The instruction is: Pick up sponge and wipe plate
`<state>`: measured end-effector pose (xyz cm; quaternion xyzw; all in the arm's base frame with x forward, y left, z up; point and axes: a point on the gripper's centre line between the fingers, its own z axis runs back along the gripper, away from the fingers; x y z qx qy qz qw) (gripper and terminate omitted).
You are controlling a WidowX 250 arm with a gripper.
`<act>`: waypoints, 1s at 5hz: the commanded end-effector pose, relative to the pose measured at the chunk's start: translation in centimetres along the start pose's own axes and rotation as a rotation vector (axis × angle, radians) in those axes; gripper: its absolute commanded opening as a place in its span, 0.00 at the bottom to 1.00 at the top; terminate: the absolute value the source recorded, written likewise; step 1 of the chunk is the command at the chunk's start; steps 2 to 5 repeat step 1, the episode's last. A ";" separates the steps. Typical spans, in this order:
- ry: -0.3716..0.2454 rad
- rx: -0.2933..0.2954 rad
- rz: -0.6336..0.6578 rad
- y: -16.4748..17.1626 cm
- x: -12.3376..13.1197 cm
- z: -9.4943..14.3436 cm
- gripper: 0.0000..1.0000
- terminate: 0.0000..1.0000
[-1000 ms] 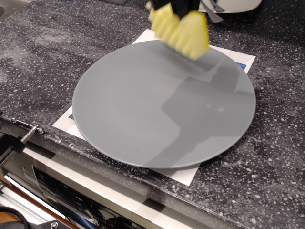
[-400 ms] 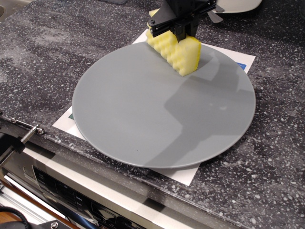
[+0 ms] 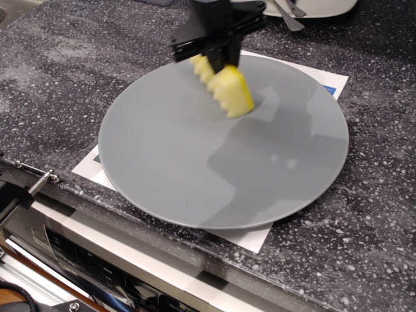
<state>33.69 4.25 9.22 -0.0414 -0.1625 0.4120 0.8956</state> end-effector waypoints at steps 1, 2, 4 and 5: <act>0.076 -0.003 -0.097 2.7 -0.7 3.1 0.00 1.00; 0.076 -0.003 -0.097 2.7 -0.7 3.1 0.00 1.00; 0.076 -0.003 -0.097 2.7 -0.7 3.1 0.00 1.00; 0.076 -0.003 -0.097 2.7 -0.7 3.1 0.00 1.00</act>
